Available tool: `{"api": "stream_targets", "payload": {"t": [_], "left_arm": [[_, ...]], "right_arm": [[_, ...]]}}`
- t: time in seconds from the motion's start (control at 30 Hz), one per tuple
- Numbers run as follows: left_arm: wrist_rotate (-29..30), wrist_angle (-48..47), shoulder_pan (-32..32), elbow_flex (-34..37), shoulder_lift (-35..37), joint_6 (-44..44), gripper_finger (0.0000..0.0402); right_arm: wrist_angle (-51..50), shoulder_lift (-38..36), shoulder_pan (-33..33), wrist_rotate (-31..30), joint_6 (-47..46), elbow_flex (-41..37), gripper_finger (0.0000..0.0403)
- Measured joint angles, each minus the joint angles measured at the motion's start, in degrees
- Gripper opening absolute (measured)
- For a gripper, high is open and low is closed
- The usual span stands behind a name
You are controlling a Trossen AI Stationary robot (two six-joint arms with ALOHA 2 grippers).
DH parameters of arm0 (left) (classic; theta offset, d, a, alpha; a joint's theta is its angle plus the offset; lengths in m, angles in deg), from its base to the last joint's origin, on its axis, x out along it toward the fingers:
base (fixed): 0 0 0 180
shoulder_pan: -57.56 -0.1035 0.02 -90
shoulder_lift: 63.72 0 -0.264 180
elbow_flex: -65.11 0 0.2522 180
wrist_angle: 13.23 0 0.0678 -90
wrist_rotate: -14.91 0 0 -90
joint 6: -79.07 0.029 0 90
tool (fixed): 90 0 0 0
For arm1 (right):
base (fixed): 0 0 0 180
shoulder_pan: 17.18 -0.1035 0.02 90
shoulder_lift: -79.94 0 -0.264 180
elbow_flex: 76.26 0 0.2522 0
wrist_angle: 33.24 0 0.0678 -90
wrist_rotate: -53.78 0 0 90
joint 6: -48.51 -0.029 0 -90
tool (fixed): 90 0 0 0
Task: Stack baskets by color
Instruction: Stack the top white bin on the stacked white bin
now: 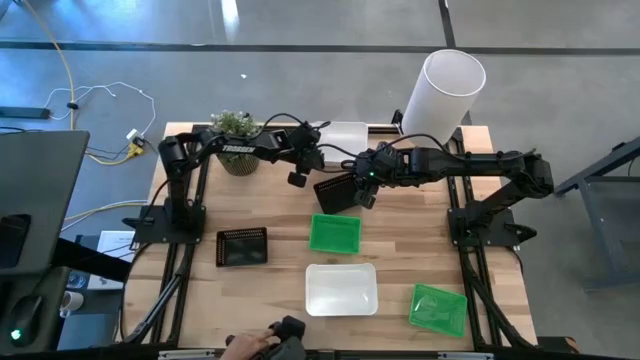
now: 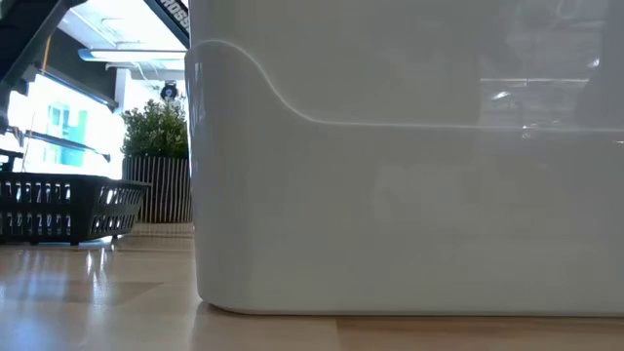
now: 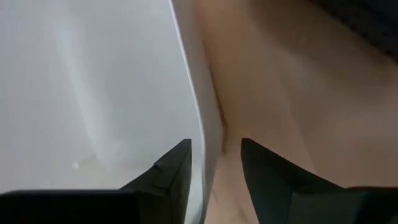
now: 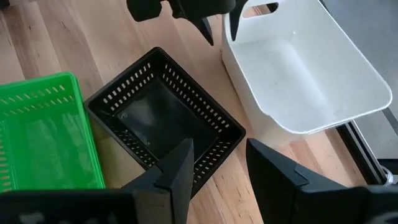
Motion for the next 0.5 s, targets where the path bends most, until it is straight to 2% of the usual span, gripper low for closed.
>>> {"api": "stream_targets", "payload": {"t": [0.23,0.43,0.5], "left_arm": [[1.59,0.57,-0.04,0.0,-0.52,-0.03,0.0076],[2.05,0.36,-0.22,0.04,-0.52,-0.21,0.0011],[2.07,0.6,-0.28,0.04,-0.52,-0.19,0.0005]], "right_arm": [[0.03,0.0,0.0,0.0,0.0,0.0,0.0135],[0.03,0.0,0.0,0.0,0.0,0.0,0.0135],[0.03,0.0,0.0,0.0,-0.36,0.0,0.0135]]}}
